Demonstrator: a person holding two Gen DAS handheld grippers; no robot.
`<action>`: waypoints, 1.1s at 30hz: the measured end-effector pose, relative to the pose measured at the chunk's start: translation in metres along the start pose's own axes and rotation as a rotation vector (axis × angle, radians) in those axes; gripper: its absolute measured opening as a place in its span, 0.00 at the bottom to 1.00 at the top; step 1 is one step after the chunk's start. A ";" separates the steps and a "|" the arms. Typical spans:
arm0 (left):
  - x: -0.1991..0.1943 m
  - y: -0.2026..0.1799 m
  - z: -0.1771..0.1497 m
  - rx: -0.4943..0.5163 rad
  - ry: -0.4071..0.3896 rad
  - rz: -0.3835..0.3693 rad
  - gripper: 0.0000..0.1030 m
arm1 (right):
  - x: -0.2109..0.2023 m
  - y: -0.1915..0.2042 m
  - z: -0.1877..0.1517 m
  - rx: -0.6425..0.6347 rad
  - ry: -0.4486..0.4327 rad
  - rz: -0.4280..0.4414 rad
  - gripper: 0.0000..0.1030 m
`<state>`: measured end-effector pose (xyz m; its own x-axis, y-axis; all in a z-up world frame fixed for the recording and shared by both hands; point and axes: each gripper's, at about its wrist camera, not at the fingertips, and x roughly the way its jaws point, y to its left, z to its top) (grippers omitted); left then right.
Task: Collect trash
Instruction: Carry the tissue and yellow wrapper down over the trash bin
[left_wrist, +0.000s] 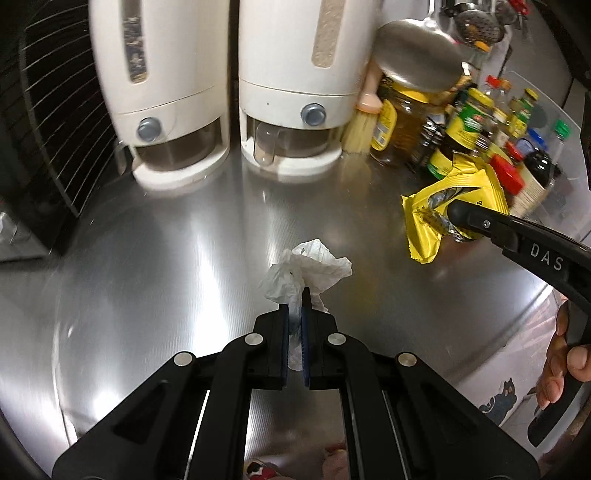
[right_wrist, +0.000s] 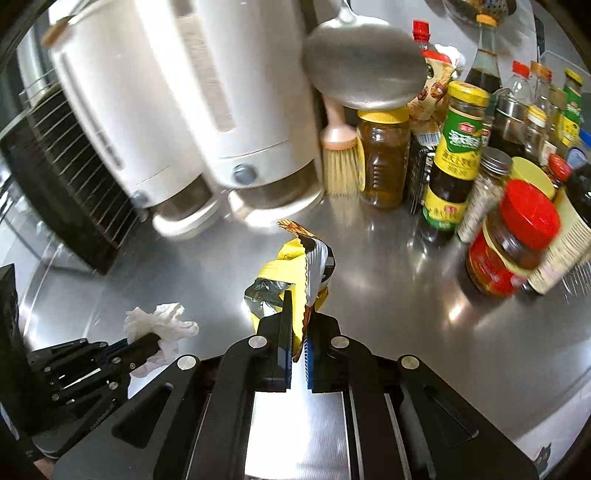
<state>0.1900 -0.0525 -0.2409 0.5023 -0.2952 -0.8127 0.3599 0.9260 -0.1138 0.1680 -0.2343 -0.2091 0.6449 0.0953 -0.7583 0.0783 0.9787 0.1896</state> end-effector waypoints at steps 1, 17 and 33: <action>-0.007 0.000 -0.006 -0.002 -0.003 0.000 0.04 | -0.008 0.003 -0.007 -0.007 -0.003 0.002 0.06; -0.072 -0.012 -0.129 -0.037 0.008 0.013 0.04 | -0.058 0.025 -0.139 -0.029 0.094 0.065 0.06; 0.017 -0.032 -0.233 -0.019 0.251 -0.025 0.04 | 0.010 -0.007 -0.247 0.043 0.331 0.021 0.06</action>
<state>0.0040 -0.0322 -0.3836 0.2818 -0.2528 -0.9256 0.3540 0.9240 -0.1445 -0.0139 -0.1955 -0.3723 0.3656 0.1759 -0.9140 0.1041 0.9681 0.2280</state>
